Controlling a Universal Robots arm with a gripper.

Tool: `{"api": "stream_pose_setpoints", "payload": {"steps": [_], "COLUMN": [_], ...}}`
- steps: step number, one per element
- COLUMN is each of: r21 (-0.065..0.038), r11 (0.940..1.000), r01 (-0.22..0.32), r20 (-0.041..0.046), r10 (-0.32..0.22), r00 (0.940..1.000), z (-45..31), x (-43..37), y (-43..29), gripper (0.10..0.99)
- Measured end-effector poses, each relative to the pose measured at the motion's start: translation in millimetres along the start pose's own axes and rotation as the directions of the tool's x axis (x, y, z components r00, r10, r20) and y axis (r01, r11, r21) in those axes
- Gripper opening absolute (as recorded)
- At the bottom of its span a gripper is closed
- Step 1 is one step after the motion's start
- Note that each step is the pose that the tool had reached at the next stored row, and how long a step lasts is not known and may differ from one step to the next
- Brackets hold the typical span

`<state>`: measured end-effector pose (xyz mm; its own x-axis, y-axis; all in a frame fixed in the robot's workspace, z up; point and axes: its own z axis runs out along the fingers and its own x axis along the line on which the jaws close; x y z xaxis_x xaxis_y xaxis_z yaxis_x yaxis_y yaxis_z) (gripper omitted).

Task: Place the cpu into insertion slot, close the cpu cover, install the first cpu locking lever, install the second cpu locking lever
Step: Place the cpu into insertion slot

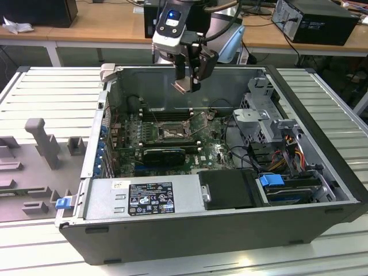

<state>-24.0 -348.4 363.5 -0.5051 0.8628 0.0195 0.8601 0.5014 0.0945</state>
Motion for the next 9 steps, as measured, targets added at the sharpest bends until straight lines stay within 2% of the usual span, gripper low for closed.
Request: {"api": "stream_pose_setpoints", "payload": {"steps": [5,9], "r21": [-0.001,-0.003], "r11": [0.9988,0.9940], "r01": [-0.049,-0.110], "r20": [0.0046,0.0102], "r10": [0.049,0.110], "r00": [0.9988,0.9939], "z": [0.1,0.2], "x": [0.0,0.0], "y": [0.0,0.0], "gripper": [0.529,0.529]}}
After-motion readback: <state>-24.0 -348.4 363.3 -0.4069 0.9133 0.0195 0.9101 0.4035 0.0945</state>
